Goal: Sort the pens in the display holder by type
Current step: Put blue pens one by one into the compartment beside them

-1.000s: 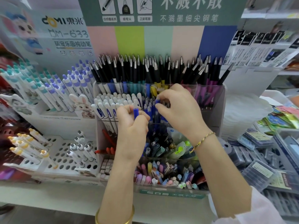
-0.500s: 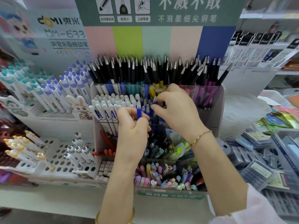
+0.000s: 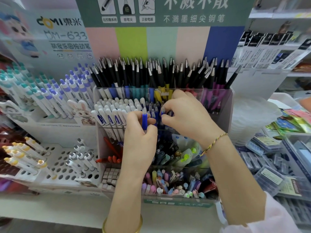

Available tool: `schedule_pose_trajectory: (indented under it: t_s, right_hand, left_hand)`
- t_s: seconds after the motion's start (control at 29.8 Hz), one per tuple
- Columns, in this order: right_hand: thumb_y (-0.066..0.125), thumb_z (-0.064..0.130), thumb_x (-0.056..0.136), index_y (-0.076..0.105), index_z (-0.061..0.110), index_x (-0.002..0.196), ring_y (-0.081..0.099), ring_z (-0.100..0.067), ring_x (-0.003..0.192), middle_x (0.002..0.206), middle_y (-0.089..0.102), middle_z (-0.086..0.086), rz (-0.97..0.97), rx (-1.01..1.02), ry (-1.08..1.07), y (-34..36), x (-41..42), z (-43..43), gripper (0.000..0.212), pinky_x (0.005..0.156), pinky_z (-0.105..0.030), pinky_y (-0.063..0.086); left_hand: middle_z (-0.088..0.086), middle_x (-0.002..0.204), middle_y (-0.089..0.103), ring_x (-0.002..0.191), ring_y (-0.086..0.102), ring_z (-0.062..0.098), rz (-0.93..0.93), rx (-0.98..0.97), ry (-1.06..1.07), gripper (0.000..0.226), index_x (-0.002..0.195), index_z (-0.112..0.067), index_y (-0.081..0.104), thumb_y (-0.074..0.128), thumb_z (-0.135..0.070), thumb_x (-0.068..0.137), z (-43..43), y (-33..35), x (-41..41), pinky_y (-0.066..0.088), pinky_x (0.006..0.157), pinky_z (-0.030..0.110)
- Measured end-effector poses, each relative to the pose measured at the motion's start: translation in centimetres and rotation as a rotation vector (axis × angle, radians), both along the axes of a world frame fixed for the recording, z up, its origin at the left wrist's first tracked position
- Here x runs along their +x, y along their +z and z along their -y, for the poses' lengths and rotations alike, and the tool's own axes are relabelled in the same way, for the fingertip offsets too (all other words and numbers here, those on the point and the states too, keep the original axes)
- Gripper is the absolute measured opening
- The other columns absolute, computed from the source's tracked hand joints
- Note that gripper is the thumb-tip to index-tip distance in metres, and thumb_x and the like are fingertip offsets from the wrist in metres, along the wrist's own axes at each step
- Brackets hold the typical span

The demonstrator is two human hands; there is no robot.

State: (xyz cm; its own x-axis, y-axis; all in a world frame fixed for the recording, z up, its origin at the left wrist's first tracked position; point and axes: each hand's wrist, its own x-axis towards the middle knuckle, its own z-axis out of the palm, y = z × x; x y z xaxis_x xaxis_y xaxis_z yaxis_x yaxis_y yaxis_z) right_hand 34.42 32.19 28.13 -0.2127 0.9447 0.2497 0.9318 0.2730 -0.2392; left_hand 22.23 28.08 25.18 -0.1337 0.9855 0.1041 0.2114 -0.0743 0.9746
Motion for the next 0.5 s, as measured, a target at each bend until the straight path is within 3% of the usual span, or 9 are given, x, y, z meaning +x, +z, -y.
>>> schedule_pose_trajectory:
  t_s: [0.1, 0.23, 0.4, 0.5]
  right_hand:
    - [0.06, 0.026, 0.087, 0.067, 0.014, 0.096, 0.041, -0.019, 0.089, 0.094, 0.043, -0.001, -0.069, 0.032, -0.007, -0.4, 0.1, 0.2, 0.017, 0.07, -0.032, 0.039]
    - [0.07, 0.019, 0.081, 0.051, 0.018, 0.097, 0.05, -0.012, 0.078, 0.092, 0.05, 0.004, -0.467, 0.066, -0.062, -1.3, 0.7, 1.1, 0.025, 0.071, -0.029, 0.046]
    - [0.071, 0.036, 0.08, 0.052, 0.013, 0.105, 0.056, -0.016, 0.083, 0.089, 0.056, 0.003, -0.458, -0.059, -0.168, -2.2, 0.7, 1.4, 0.038, 0.076, -0.036, 0.052]
    - [0.071, 0.036, 0.08, 0.053, 0.011, 0.102, 0.057, -0.019, 0.082, 0.087, 0.057, 0.001, -0.448, -0.065, -0.214, -2.6, 0.3, 1.2, 0.038, 0.075, -0.039, 0.052]
  left_hand:
    - [-0.004, 0.098, 0.061, 0.085, 0.06, 0.014, -0.04, 0.011, -0.006, 0.026, 0.101, -0.029, 0.047, 0.05, -0.004, 0.091, -0.1, -0.2, 0.0, 0.046, 0.07, 0.019]
    - [-0.006, 0.095, 0.06, 0.083, 0.06, 0.014, -0.059, 0.034, -0.012, 0.028, 0.105, -0.033, 0.047, 0.05, -0.008, 0.092, 0.0, -0.5, 0.1, 0.047, 0.071, 0.019]
    - [-0.005, 0.088, 0.057, 0.078, 0.057, 0.01, -0.177, 0.119, -0.005, 0.037, 0.127, -0.035, 0.048, 0.051, -0.016, 0.095, -0.2, -0.6, 0.4, 0.047, 0.07, 0.014]
    - [-0.008, 0.095, 0.058, 0.086, 0.057, 0.008, -0.303, 0.209, 0.09, 0.031, 0.125, -0.025, 0.055, 0.053, -0.017, 0.095, -0.7, -0.9, 0.9, 0.045, 0.076, 0.015]
